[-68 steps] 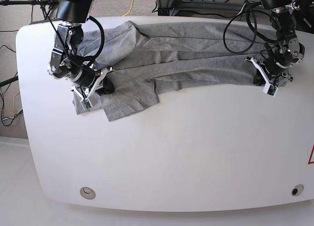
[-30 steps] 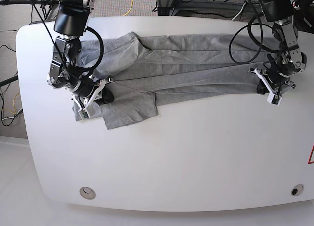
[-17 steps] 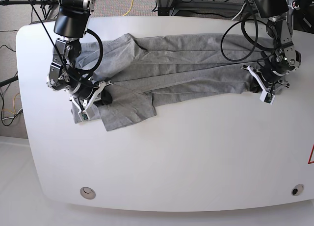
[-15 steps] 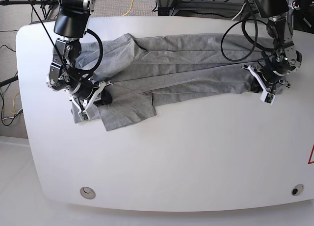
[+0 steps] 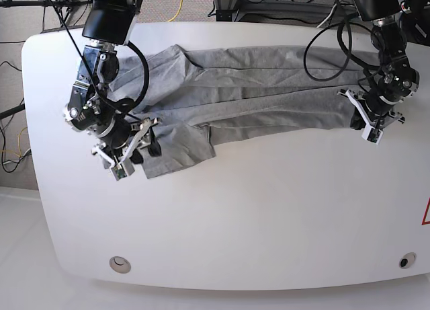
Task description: Fold the T-shirt properly
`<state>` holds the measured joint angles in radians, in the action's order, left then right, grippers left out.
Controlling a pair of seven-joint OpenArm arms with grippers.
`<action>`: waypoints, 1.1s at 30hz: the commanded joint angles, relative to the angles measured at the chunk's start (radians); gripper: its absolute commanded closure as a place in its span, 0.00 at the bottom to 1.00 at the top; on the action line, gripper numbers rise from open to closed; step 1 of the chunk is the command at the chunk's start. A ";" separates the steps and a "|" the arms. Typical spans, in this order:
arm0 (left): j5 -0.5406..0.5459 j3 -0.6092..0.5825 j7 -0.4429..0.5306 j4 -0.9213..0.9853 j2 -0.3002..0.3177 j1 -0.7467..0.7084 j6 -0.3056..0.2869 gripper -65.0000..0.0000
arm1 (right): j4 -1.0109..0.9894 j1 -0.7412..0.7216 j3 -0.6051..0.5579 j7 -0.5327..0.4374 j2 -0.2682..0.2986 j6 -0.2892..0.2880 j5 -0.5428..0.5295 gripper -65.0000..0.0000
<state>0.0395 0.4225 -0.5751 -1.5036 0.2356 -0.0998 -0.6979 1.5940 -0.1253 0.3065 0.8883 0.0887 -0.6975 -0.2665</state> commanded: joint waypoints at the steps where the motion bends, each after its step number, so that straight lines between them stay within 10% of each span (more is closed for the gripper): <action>1: 0.013 0.004 0.023 -0.020 0.016 0.014 0.000 0.98 | 0.020 -0.017 0.001 -0.009 0.005 -0.001 0.003 0.45; 22: 0.020 0.009 0.018 -0.016 0.023 -0.012 0.000 0.99 | 0.053 0.023 0.003 0.030 0.064 -0.001 -0.091 0.52; 33: 0.016 0.008 0.014 -0.018 0.023 -0.017 0.000 0.99 | -0.266 -0.101 -0.017 -0.065 0.048 -0.001 0.052 0.43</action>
<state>0.0494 0.4267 -0.5755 -1.5055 0.2428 -0.1246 -0.6998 1.3499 -0.1970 0.2916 0.8501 0.1387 -0.6846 -0.2165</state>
